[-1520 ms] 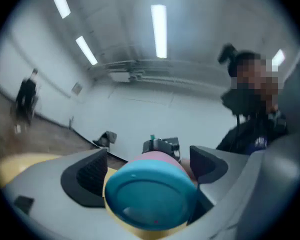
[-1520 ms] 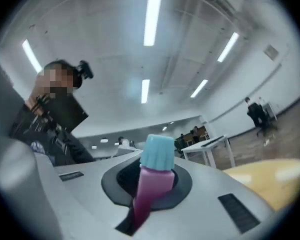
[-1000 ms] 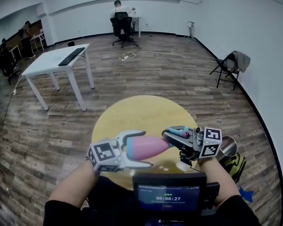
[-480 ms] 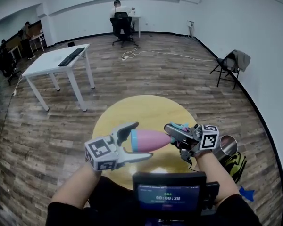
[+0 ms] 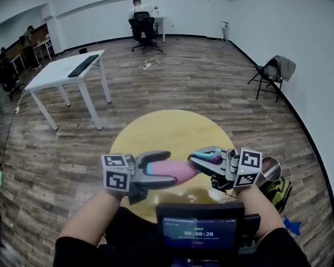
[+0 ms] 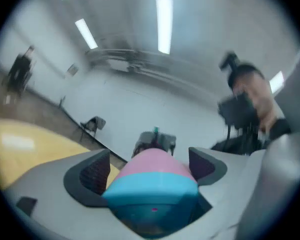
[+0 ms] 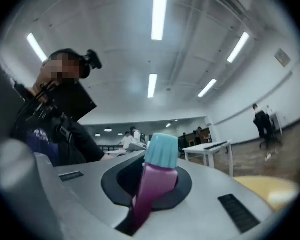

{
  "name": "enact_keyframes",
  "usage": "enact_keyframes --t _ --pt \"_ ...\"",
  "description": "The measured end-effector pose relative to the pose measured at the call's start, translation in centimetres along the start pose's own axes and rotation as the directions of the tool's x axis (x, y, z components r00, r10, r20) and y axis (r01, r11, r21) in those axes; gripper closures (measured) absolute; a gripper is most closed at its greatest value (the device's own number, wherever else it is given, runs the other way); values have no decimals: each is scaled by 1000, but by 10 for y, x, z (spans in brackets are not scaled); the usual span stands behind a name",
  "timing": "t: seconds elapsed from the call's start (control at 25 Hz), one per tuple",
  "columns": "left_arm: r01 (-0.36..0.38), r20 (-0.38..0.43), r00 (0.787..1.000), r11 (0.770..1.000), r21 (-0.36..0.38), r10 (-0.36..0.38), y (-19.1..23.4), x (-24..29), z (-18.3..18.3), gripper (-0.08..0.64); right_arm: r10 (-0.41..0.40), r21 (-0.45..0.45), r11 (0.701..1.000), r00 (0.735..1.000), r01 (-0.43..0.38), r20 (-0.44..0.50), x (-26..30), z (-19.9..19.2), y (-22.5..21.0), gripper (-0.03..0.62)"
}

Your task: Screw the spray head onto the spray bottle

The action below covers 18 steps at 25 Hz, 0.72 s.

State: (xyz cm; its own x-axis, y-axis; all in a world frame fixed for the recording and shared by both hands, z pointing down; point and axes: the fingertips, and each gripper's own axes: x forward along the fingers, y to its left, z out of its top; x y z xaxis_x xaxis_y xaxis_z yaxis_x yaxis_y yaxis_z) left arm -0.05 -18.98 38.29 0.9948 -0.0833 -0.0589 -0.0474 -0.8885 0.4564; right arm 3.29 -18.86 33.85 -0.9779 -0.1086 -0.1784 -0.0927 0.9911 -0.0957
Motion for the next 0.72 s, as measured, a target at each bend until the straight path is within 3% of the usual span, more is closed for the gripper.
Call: enact_keyframes --t 0.04,0.08,0.12,0.16,0.2,0.28,0.32,0.36,0.4,0.44,0.52,0.6,0.64,0.68,0.72 --pt "40 77 997 977 -210 -25 8 -4 8 35 20 -112 993 1000 -20 -1 3 7 12 577" --pt "79 137 990 927 -366 -30 15 -7 14 35 38 -211 977 999 -39 -9 7 12 22 577" --pt "109 172 984 888 -447 -34 18 -8 16 35 49 -276 960 999 -53 -21 9 15 29 577" --pt "125 184 982 881 -457 -44 16 -8 17 35 52 -300 952 998 -59 -32 10 14 31 577" --pt "124 180 982 899 -421 -51 12 -8 17 33 48 -285 957 998 -55 -34 8 11 28 577" --pt "78 159 987 962 -262 -37 1 -9 20 25 22 -157 987 1000 -23 -7 0 4 11 577" --pt "29 142 990 990 -135 -9 -3 -10 22 26 0 -58 998 1000 1 22 -6 2 -1 577" --pt "-36 116 993 999 15 34 -6 -12 22 25 -27 50 998 998 24 63 -14 1 -15 577" --pt "-102 80 993 981 164 89 -9 -13 19 25 -54 159 987 992 37 110 -22 1 -29 577" --pt "-154 38 988 942 299 149 -9 -13 13 20 -75 260 965 985 32 156 -31 1 -41 577" --pt "-204 -49 963 836 509 264 -4 -9 -3 14 -97 400 917 974 7 205 -39 -1 -56 577" --pt "-202 -107 931 738 644 348 4 -1 -17 8 -84 445 896 982 0 170 -31 -7 -58 577" --pt "-187 -125 923 709 680 363 6 3 -21 8 -64 442 897 988 -5 139 -24 -10 -55 577" --pt "-163 -136 927 701 694 351 4 7 -24 8 -41 432 902 993 -13 114 -18 -12 -49 577" --pt "-140 -137 939 714 686 315 0 10 -25 5 -23 422 906 994 -23 102 -14 -11 -44 577"
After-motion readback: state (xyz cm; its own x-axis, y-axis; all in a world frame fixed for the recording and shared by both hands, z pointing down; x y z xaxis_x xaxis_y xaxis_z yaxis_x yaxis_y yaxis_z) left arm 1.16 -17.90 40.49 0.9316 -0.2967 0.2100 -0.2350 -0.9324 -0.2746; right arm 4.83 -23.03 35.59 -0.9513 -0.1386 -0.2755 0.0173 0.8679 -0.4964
